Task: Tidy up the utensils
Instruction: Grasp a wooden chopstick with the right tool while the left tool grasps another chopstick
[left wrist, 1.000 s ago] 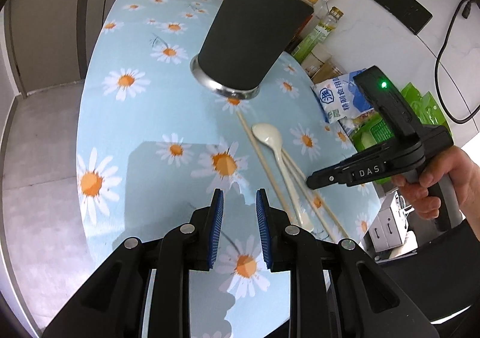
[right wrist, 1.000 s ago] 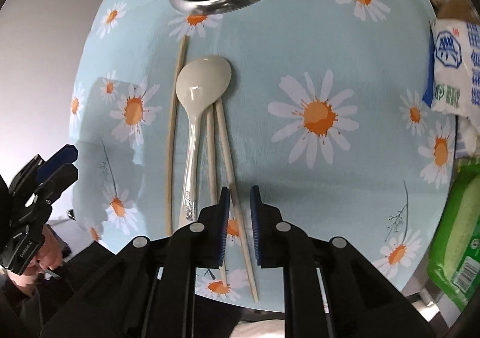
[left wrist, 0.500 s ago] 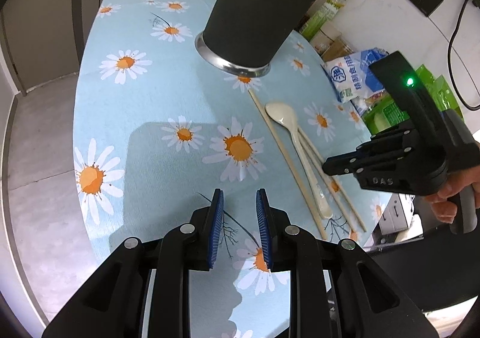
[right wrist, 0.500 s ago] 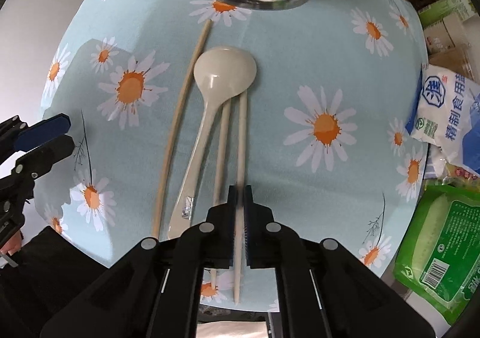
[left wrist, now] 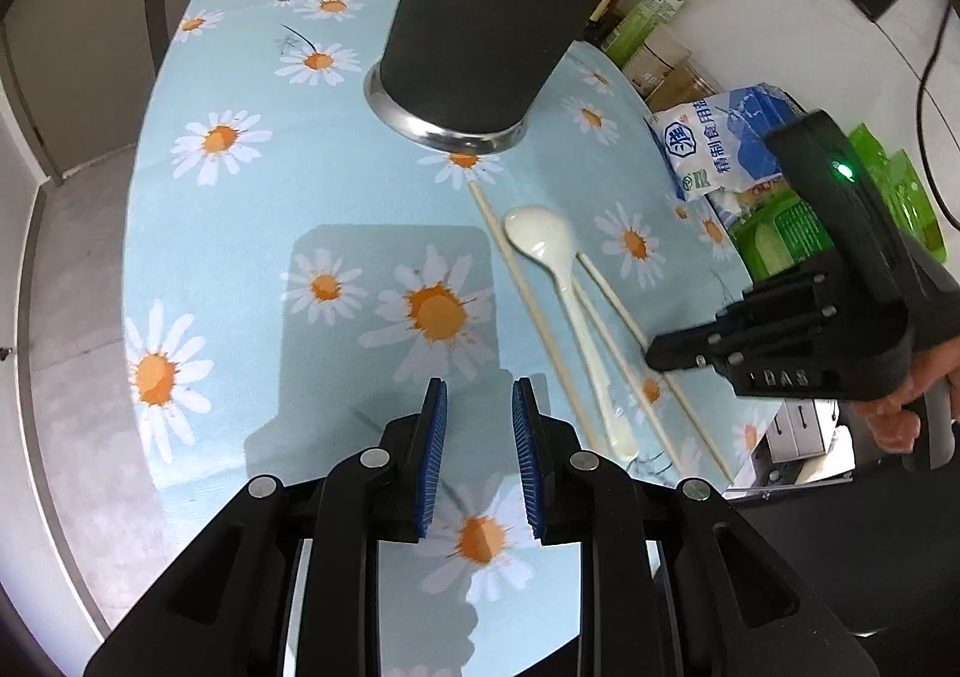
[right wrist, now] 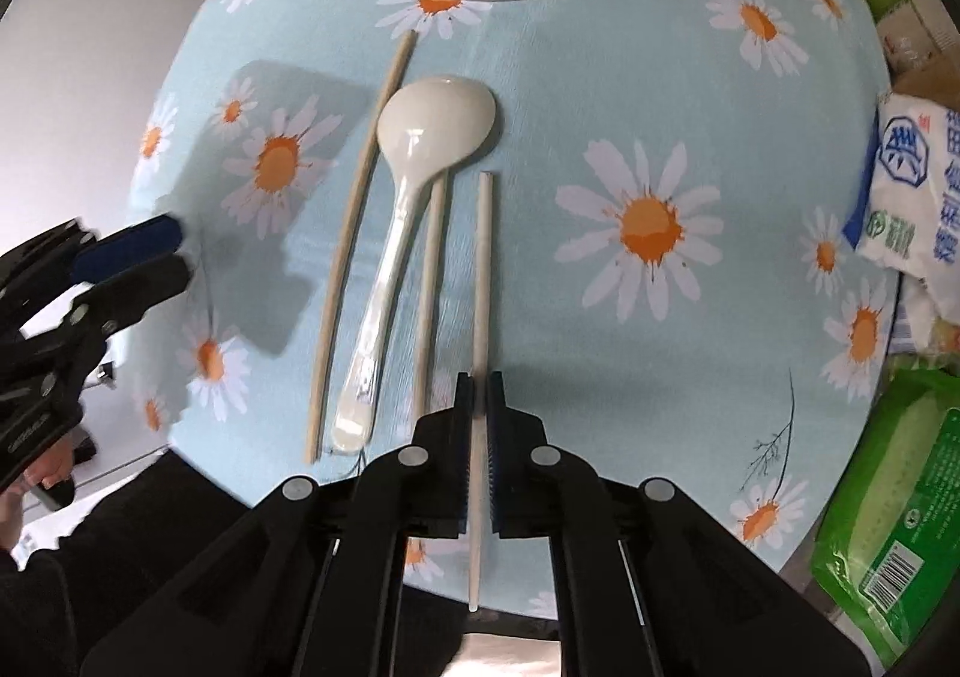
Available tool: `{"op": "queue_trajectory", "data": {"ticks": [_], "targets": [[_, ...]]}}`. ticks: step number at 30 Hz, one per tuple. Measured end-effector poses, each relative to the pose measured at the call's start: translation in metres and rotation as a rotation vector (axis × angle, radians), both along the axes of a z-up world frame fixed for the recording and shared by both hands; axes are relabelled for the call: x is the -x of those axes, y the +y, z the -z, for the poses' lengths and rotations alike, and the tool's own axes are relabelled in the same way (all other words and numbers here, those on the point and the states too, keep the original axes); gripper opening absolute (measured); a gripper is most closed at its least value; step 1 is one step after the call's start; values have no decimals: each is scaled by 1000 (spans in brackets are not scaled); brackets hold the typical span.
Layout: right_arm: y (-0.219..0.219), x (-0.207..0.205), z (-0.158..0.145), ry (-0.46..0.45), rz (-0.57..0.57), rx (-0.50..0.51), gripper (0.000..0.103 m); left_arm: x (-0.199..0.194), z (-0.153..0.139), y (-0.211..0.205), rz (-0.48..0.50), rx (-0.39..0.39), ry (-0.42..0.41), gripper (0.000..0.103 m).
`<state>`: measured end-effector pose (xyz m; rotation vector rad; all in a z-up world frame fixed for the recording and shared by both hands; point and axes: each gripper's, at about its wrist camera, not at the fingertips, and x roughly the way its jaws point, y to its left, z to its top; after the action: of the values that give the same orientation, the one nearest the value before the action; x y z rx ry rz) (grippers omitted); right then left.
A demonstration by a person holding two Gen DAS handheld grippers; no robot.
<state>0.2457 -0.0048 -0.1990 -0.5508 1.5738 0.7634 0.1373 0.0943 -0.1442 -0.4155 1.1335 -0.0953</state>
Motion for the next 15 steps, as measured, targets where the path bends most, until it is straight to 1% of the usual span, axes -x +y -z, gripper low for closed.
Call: {"op": "queue_trajectory", "data": {"ticks": [3, 6, 11, 13, 15], "targets": [[-12, -4, -6, 15, -4, -42, 5, -12, 3, -9, -19, -1, 38, 21], [-27, -9, -20, 20, 4, -105, 5, -26, 6, -19, -40, -18, 74, 21], [-60, -24, -46, 27, 33, -236, 5, -47, 10, -35, -61, -26, 144, 21], [-73, -30, -57, 34, 39, -282, 5, -55, 13, -40, -67, -18, 170, 21], [-83, -31, -61, 35, 42, -315, 5, -62, 14, -46, -66, -45, 186, 21]]}}
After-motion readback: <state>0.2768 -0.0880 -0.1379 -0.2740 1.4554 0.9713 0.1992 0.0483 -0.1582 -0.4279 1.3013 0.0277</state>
